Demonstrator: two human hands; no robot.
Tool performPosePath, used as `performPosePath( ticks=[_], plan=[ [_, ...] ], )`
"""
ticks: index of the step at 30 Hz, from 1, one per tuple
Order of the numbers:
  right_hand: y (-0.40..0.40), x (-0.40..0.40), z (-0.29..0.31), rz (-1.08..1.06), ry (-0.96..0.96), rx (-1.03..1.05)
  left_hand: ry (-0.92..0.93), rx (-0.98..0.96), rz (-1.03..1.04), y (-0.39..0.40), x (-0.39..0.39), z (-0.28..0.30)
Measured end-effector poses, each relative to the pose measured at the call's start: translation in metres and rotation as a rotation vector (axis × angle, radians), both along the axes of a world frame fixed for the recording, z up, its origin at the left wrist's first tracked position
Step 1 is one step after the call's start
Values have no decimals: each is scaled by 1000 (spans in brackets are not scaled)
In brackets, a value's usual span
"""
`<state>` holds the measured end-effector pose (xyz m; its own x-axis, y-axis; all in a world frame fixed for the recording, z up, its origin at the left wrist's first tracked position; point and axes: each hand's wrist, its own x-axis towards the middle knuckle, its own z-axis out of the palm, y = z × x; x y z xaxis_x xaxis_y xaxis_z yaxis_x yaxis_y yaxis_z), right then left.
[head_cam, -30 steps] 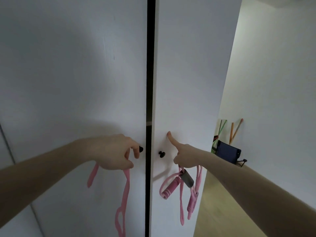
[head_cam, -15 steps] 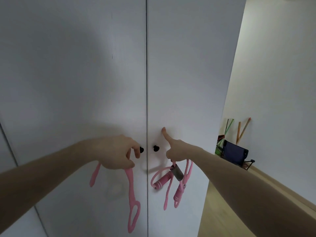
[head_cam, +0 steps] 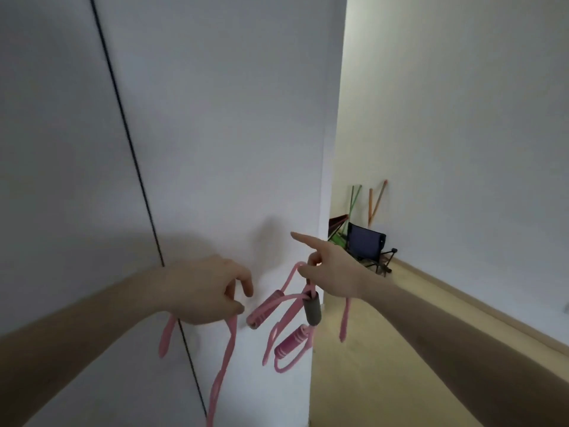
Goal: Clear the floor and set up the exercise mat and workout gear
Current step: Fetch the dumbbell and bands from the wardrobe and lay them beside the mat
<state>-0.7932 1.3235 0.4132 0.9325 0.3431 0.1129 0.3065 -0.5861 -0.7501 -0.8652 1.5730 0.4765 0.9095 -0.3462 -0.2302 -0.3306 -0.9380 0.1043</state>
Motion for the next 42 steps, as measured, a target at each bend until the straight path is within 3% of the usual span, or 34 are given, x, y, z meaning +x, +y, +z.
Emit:
performPosePath(
  ticks=[10,20,25,33,42],
  plan=[
    [-245,-12,-70,-446,149,32,164,-106,-262,-220,111,-56],
    [-441,-31,-149,-969,232,141,371,-200,-524,-459,211,-130],
    [-503,-34,-179,-1165,302,204,480,-221,-644,-562,262,-173],
    [-573,-12,-216,-1518,383,326,859,-243,-689,-708,335,-234],
    [-645,-7,-237,-1802,450,522,991,-183,-822,-851,362,-271]
  ],
)
